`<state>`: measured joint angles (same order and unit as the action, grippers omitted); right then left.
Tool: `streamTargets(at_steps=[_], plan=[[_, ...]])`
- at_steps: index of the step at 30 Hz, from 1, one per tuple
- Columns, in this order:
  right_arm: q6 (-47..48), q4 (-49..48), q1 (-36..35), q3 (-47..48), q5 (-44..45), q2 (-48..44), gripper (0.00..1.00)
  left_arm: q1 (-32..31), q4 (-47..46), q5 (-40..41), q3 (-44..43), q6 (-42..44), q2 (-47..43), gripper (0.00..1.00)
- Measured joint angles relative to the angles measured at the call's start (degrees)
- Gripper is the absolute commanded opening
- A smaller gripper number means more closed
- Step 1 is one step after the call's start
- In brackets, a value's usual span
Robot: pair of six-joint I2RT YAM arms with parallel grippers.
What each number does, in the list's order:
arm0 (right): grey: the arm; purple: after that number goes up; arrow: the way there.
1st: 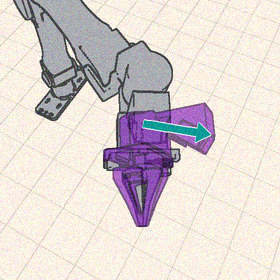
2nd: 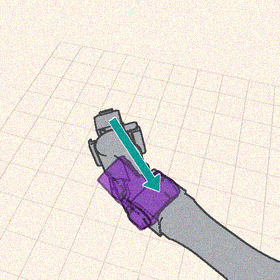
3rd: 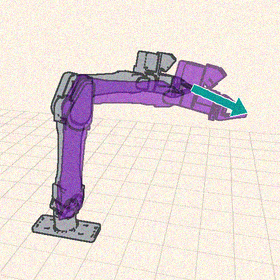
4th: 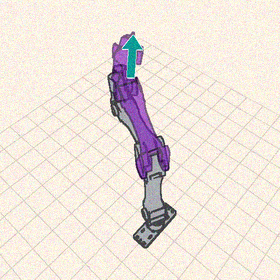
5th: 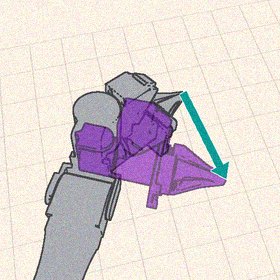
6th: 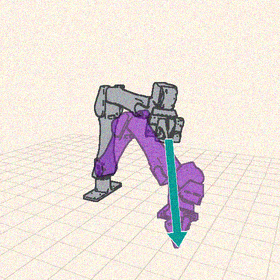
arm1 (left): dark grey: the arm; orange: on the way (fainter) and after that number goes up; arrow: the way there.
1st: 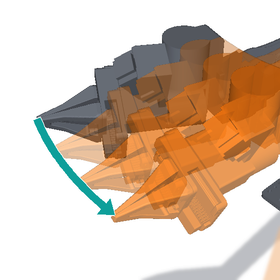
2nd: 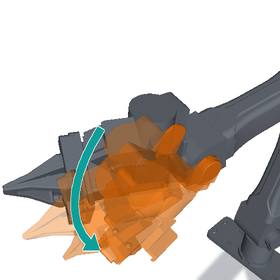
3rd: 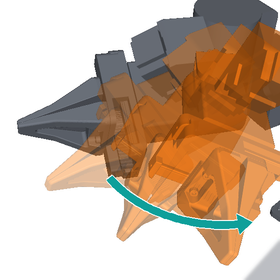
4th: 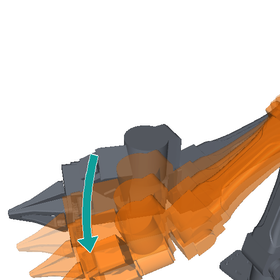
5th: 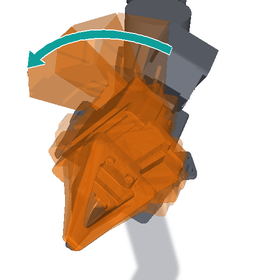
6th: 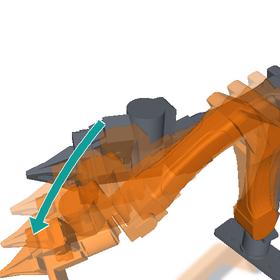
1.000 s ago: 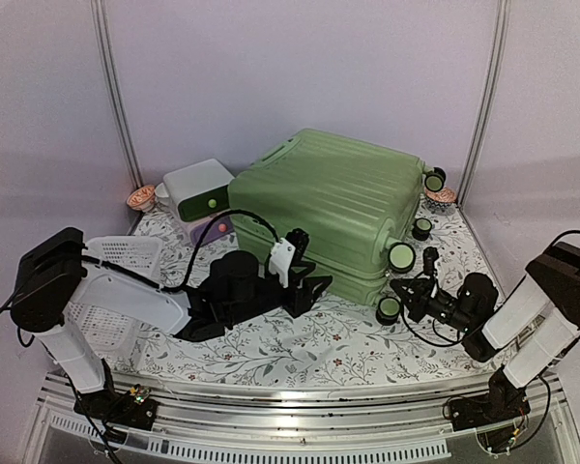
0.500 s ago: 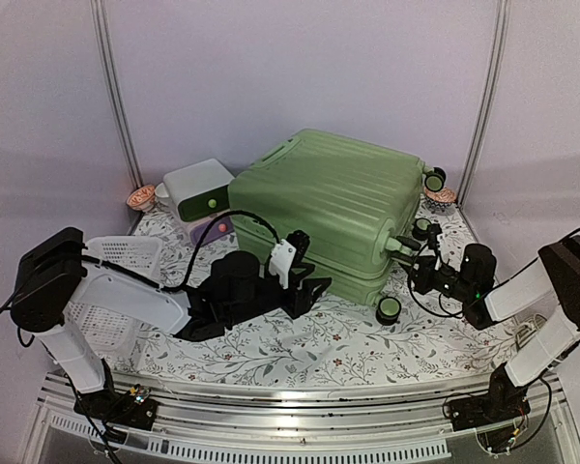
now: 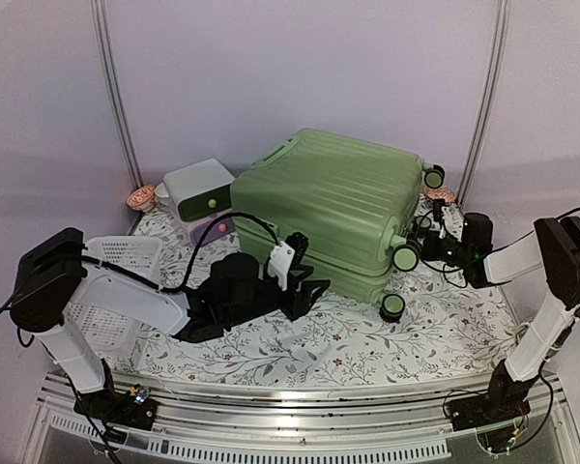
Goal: Open, take out, and arrange the luggage
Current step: Unzip the zipper of the luggage, then adjust the luggage at the center of the board.
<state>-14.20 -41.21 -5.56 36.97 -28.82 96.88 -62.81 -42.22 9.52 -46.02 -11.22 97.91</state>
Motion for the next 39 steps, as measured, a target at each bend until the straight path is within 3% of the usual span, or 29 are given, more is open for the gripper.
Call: streamTargets(at_steps=[3, 6, 8, 13, 18, 22, 30, 39], plan=[[-0.57, 2.67, 1.2, 2.62, -0.13, 1.03, 0.14, 0.0, -0.02, -0.26, 0.22, -0.63, 0.0, 0.52], [-1.31, 4.28, 2.29, 3.96, 1.55, 1.07, 0.37, 0.0, 0.0, -0.31, 0.22, -1.05, 0.0, 0.53], [-1.18, 4.39, 2.69, 4.39, 2.84, 0.55, 0.47, 0.0, 0.02, -0.07, 0.37, -1.09, -0.07, 0.53], [0.11, 7.5, 3.1, 4.24, 4.48, -6.49, 0.61, 0.02, 1.05, 0.42, 1.01, -1.25, -1.2, 0.56], [2.47, 12.87, 3.1, 4.24, 6.03, -13.97, 0.75, 0.04, 4.61, 1.4, 0.37, -1.51, -1.77, 0.74], [3.52, 17.99, 3.1, 4.28, 6.21, -16.76, 0.97, 0.13, 7.41, 3.21, 0.0, -1.4, -2.19, 0.82], [3.34, 25.86, 1.53, 7.02, 5.22, -18.62, 0.98, 1.95, 8.66, 4.66, 0.0, -0.98, -5.99, 0.87], [9.4, 34.82, -6.45, 17.25, -0.55, -16.79, 0.95, 8.0, 9.66, 1.88, -0.17, -5.38, -6.6, 0.87]])
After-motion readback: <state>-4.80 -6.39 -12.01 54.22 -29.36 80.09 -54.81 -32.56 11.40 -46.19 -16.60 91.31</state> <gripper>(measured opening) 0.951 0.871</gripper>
